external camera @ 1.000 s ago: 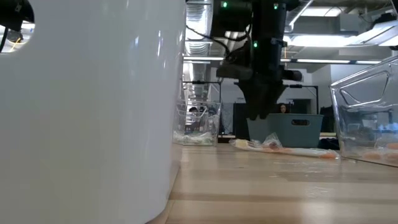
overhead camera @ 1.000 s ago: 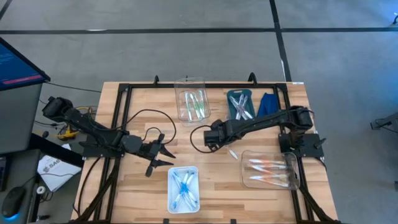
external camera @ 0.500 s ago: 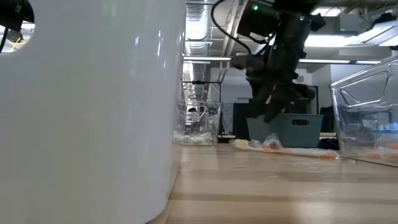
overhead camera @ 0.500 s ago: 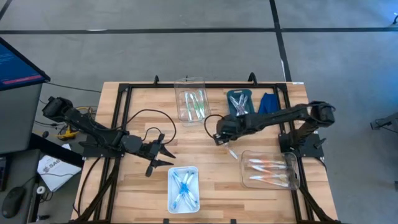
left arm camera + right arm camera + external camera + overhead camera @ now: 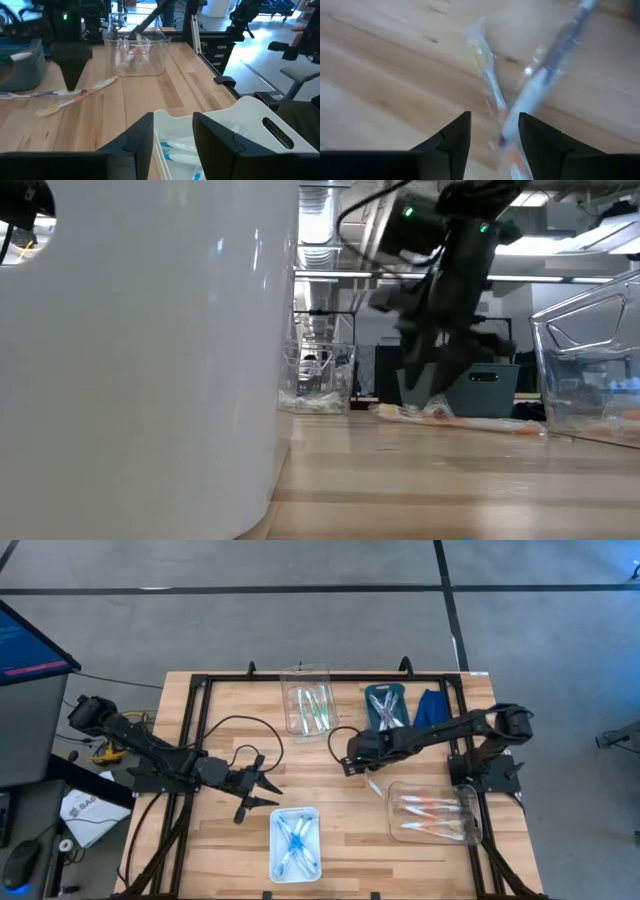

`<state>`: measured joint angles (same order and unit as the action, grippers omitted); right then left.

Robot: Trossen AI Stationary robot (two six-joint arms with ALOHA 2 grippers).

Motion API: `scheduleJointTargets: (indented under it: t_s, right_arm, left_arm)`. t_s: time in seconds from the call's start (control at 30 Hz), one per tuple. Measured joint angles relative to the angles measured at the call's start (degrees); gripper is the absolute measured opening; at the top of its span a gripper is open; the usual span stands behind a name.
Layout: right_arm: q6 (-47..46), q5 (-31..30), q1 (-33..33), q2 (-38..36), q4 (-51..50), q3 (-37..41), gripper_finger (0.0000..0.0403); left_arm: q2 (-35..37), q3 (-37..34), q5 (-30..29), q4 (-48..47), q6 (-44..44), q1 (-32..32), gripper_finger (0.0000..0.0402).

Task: Pick & Place Toothbrushes
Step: Put the purple toothbrush into the green bin

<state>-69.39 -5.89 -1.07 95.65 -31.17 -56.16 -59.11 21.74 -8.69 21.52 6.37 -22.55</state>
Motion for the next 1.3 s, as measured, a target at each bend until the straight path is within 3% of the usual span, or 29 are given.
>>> scheduleJointTargets:
  t_s: [0.27,0.73,1.3]
  right_arm:
    - [1.19,0.04,0.08,3.09,-0.44,-0.04,0.0149]
    - [2.03,0.04,0.01,-0.18,-1.50,-0.88,0.0116]
    - [0.95,-2.17,2.81,0.33,-5.19,-0.86,0.0113]
  left_arm:
    - [0.00,0.00,0.26,0.12,0.08,-0.09,0.0131]
    - [0.00,0.00,0.52,0.20,-0.02,-0.09,0.0131]
    - [0.00,0.00,0.42,0.19,0.00,-0.09,0.0131]
